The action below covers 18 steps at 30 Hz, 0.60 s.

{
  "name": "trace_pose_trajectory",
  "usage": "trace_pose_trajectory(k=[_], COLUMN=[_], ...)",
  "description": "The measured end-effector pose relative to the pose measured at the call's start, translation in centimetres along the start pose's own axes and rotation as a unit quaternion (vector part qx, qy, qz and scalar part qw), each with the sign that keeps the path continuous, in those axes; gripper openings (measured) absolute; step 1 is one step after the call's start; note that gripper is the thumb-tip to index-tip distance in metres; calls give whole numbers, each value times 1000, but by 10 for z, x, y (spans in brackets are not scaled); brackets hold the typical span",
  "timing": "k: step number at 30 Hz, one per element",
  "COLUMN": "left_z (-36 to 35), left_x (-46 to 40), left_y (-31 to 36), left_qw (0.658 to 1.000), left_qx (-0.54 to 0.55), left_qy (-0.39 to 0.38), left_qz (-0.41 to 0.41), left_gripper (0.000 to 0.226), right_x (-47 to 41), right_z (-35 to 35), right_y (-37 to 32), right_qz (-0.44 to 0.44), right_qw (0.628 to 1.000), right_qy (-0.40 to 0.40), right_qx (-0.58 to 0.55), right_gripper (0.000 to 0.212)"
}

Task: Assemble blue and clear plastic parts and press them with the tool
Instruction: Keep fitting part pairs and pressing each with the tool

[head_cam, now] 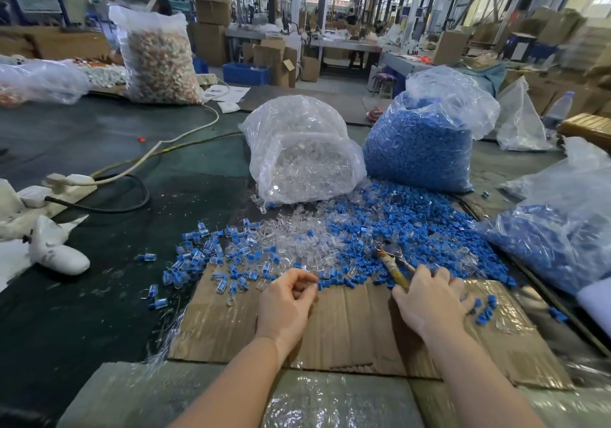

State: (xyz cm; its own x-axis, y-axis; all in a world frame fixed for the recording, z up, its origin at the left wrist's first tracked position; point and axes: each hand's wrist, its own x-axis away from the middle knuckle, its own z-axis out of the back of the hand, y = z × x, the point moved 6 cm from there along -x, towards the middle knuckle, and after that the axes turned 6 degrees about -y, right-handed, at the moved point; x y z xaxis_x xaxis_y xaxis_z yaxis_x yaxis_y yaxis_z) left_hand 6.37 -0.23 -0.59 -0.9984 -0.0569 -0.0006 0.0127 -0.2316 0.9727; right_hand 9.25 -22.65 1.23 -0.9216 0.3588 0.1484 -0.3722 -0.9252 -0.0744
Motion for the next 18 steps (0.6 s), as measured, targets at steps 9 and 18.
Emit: trace_pose_trajectory(k=[9,18], left_z=[8,20], left_x=[-11,-31], left_y=[5,16], left_qw=[984,976], left_qx=[159,186], left_qy=[12,57], left_qz=[75,100], left_gripper=[11,11], right_x=[20,62], right_z=[26,14], right_y=[-31,-67], right_qz=[154,167], right_qw=[979,832], right_qy=[-6,-335], right_qx=[-132,-409], right_gripper=[27,15])
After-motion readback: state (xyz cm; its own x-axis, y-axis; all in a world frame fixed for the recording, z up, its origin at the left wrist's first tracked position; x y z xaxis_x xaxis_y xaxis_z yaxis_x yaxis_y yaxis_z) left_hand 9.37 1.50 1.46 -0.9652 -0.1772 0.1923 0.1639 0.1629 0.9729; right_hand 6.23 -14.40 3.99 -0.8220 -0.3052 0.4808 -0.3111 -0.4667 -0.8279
